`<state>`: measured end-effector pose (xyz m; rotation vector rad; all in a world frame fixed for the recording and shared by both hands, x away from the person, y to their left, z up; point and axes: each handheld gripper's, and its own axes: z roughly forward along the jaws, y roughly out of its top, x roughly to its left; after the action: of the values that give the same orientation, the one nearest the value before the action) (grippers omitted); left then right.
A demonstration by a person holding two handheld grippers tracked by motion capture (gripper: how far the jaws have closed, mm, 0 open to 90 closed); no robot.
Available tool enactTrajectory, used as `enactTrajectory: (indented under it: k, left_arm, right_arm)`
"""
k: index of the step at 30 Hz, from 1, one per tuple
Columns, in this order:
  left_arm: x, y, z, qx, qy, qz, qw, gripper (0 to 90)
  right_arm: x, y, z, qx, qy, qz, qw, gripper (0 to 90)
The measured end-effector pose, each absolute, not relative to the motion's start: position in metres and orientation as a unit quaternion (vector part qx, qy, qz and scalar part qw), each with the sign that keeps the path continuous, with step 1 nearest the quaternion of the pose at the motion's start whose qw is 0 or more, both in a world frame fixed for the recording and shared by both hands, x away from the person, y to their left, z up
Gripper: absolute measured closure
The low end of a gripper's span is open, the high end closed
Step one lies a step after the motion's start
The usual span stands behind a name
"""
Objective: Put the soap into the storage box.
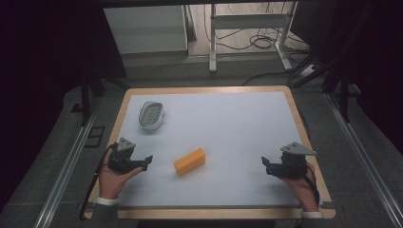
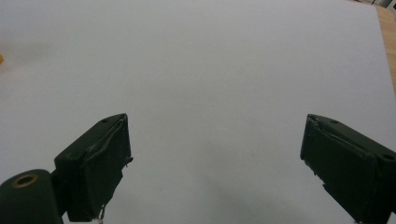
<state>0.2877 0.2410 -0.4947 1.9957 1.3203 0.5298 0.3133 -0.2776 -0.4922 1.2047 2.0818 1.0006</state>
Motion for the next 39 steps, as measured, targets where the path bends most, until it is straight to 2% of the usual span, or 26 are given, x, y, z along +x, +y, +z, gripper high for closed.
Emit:
enactTrajectory:
  k: [3,12,27,39]
  left_arm:
    - [0.289,0.238,-0.493,0.773,0.505,0.202,0.327,17.7]
    - [0.286,0.243,-0.478,0.769,0.507,0.201,0.335,18.7]
    - [0.297,0.231,-0.449,0.812,0.435,0.165,0.351,20.5]
    - [0.305,0.198,-0.431,0.846,0.379,0.147,0.344,19.6]
  right_arm:
    - [0.313,-0.279,-0.493,0.453,0.768,0.378,0.248,8.6]
    - [0.315,-0.282,-0.499,0.451,0.773,0.374,0.243,8.6]
    - [0.303,-0.290,-0.498,0.466,0.764,0.361,0.264,8.7]
    - [0.307,-0.287,-0.500,0.462,0.768,0.357,0.264,8.7]
